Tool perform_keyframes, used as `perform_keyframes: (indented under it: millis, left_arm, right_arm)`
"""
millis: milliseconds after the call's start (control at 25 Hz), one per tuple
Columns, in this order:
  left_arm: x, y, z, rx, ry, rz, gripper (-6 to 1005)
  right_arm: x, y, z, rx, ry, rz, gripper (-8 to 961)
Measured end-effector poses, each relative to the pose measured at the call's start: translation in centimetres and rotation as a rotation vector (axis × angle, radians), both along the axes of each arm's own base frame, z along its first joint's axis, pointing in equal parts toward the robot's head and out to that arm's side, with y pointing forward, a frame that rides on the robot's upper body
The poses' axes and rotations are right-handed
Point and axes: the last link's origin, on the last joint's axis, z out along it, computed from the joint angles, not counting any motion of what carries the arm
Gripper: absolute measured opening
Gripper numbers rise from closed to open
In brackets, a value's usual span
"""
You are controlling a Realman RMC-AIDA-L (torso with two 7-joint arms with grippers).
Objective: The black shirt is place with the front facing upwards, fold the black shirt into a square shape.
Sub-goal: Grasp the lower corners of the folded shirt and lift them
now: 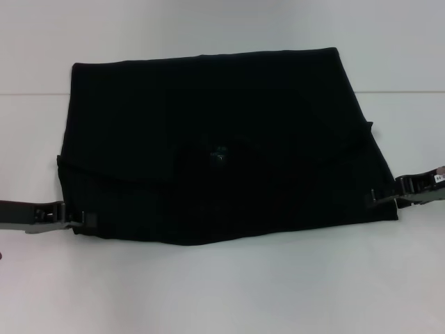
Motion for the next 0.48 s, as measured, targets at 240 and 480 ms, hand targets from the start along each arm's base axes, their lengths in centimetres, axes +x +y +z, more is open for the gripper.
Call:
perform_keyframes:
  millis: [240,480]
  left_arm:
    - [0.0,0.0,0.1,0.001,-0.002,-0.001,40]
    - [0.1,0.0,0.1,-0.002,-0.006,-0.003,40]
  right_arm:
    - [-0.4,0.0,-1.0,-0.006,0.010,0.011,837]
    - [-0.7,0.2,-1.3,-0.002,0.007,0.019,774]
